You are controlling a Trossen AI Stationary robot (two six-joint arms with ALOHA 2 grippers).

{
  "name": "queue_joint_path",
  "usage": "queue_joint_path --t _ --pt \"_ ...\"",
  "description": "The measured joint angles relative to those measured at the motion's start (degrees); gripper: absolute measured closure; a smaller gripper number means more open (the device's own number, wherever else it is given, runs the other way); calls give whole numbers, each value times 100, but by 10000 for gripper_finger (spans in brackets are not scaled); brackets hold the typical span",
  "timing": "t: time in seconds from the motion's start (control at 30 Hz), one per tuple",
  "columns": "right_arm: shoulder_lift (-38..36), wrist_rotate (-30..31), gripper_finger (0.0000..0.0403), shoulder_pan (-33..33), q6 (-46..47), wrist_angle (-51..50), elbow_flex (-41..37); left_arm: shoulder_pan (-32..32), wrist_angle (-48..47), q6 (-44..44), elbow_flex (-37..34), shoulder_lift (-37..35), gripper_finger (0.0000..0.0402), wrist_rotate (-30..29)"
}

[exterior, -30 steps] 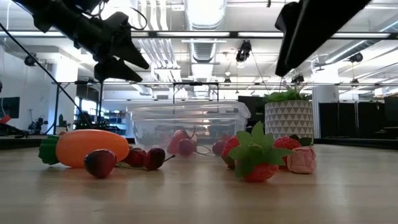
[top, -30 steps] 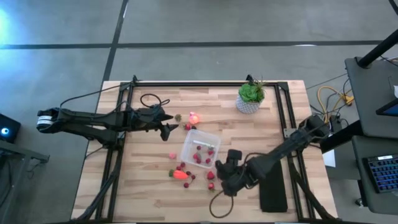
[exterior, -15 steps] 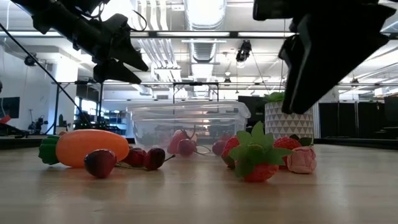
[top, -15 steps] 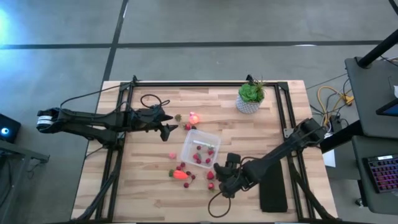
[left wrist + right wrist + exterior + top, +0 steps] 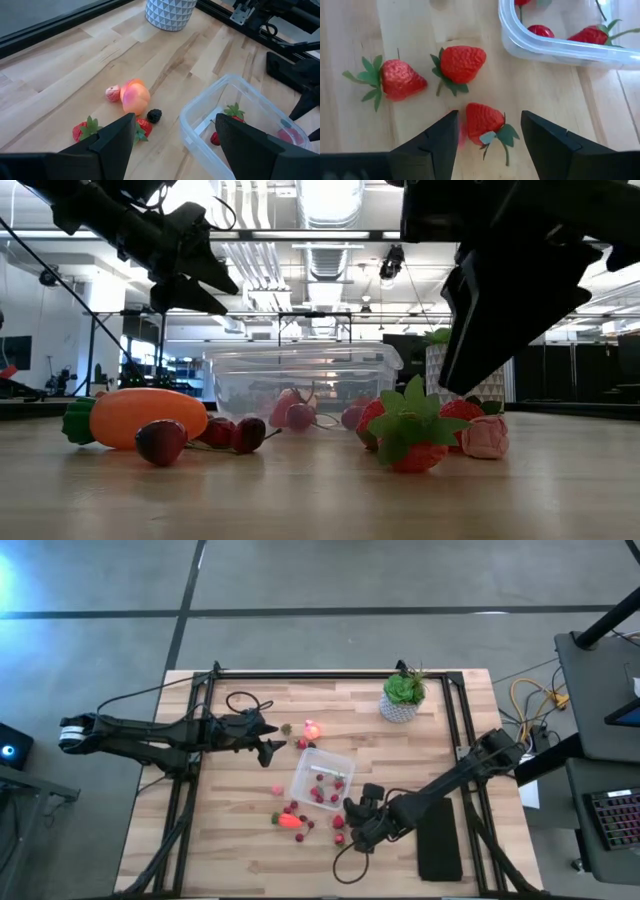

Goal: Pick and placing Produce into tupperware
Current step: Put the red strawberry into the transparent container

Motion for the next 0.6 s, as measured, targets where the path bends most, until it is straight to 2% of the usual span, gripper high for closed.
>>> queue_joint_path --t 0.6 --pt "0 -11 197 -17 -127 682 -480 -2 0 0 0 0 139 -2"
